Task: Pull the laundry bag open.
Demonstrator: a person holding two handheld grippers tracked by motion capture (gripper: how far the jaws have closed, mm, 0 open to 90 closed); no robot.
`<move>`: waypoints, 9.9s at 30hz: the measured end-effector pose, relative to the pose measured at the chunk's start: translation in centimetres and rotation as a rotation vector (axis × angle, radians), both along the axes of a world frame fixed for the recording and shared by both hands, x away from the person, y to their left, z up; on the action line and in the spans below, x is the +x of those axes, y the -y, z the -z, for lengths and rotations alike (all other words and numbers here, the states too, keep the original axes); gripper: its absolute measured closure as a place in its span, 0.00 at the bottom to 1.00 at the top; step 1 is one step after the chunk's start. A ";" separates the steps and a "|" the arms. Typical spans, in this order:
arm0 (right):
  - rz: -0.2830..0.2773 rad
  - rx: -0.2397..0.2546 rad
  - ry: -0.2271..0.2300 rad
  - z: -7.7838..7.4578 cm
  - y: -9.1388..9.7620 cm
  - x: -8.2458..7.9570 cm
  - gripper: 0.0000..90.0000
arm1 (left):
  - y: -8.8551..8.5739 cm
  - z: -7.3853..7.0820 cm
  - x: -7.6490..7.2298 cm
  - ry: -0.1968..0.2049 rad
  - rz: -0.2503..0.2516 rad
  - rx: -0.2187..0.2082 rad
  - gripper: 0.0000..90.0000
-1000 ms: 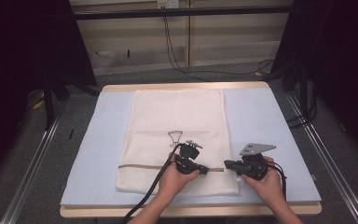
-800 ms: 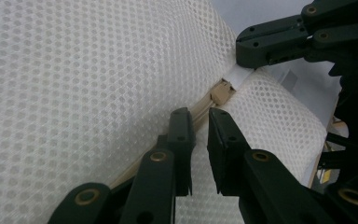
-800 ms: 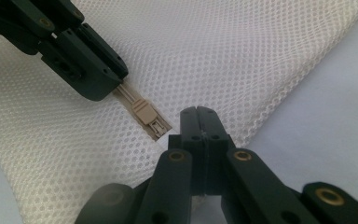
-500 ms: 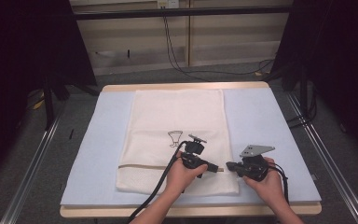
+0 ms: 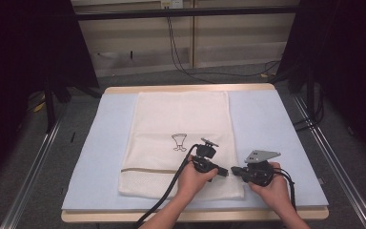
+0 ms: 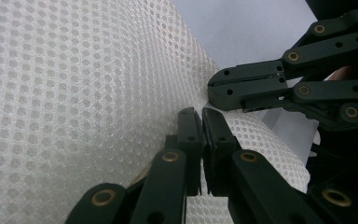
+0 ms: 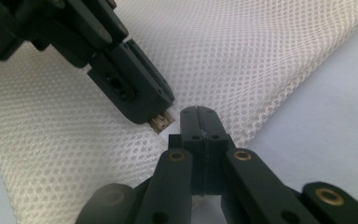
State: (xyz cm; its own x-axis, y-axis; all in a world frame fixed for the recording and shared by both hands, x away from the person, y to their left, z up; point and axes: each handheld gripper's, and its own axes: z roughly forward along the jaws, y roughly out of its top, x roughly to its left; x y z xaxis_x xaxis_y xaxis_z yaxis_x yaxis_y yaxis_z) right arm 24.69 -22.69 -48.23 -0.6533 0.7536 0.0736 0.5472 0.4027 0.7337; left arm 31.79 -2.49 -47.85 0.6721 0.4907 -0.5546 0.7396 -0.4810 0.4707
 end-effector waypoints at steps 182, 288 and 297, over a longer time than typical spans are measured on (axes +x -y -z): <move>-0.071 -0.029 -0.005 -0.2 0.2 0.5 1.00 | -18.1 -2.6 2.1 -0.084 -0.148 0.004 0.97; -0.078 -0.035 0.000 -0.2 0.1 0.5 1.00 | -29.9 -2.6 1.5 -0.147 -0.377 -0.072 0.97; -0.077 -0.035 0.000 -0.2 0.1 0.5 1.00 | -31.4 -2.3 1.5 -0.161 -0.417 -0.066 0.97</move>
State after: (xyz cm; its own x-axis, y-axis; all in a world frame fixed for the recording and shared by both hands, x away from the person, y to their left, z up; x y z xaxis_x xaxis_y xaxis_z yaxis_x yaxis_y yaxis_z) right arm 25.22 -22.83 -48.04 -0.7097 0.7029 0.0478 0.5132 0.4694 0.7186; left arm 33.27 28.90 -45.51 0.3275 0.6613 -0.6748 0.9300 -0.0997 0.3537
